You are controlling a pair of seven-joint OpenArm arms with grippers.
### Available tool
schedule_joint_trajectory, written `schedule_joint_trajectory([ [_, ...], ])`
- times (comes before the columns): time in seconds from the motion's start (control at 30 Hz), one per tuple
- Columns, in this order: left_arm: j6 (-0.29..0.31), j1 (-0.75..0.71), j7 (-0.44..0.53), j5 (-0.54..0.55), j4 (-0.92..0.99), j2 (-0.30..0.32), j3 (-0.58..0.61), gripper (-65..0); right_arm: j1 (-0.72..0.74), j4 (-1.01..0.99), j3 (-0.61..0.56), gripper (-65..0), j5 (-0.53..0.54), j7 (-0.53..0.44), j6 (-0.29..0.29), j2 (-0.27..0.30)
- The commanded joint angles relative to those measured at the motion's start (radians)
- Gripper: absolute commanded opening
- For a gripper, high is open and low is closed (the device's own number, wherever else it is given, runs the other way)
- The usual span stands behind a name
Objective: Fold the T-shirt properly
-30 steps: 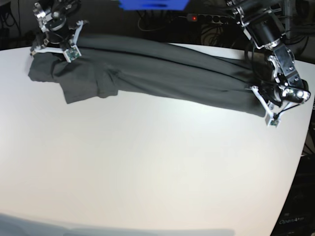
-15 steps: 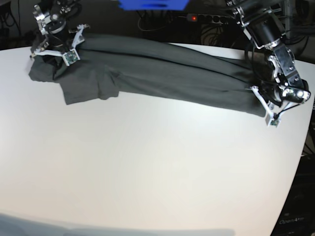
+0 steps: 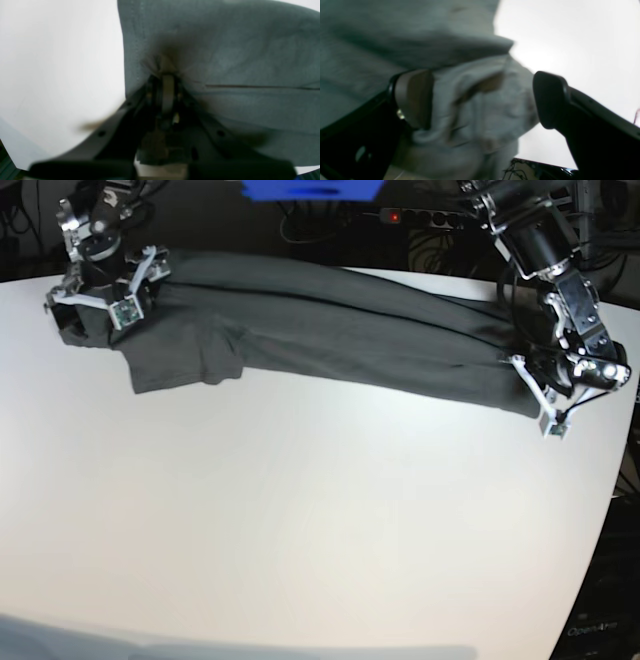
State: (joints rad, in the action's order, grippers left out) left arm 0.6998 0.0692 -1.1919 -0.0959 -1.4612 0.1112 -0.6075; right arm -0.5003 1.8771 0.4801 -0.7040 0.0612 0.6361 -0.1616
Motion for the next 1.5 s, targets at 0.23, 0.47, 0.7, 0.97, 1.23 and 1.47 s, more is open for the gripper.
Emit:
schedule_joint_trajectory([
  [0.23,-0.002,-0.006,-0.023,-0.018,0.009,0.000,0.002,-61.9,0.027,0.017,0.044,-50.5,0.005,-0.013,-0.009,0.004],
  [0.47,-0.002,-0.006,-0.023,-0.018,0.009,0.000,0.004,-61.9,0.027,0.019,0.045,-64.4,0.005,-0.013,-0.009,0.004],
  [0.7,-0.002,-0.006,-0.023,-0.018,0.009,0.000,0.002,-62.1,0.042,0.014,0.038,-64.4,0.005,-0.017,-0.009,0.004],
  [0.97,-0.002,-0.006,-0.023,-0.018,0.009,0.000,-0.001,-62.1,0.076,-0.083,0.041,-64.3,0.010,-0.019,-0.008,0.004],
  [1.23,-0.002,-0.004,-0.021,-0.018,0.009,0.000,-0.002,-62.1,0.105,-0.187,0.038,-64.3,0.010,-0.033,-0.008,0.004],
  [1.47,-0.002,0.001,-0.013,-0.018,0.011,0.000,-0.002,-62.2,0.144,-0.254,0.041,-64.3,0.010,-0.068,-0.008,0.015],
])
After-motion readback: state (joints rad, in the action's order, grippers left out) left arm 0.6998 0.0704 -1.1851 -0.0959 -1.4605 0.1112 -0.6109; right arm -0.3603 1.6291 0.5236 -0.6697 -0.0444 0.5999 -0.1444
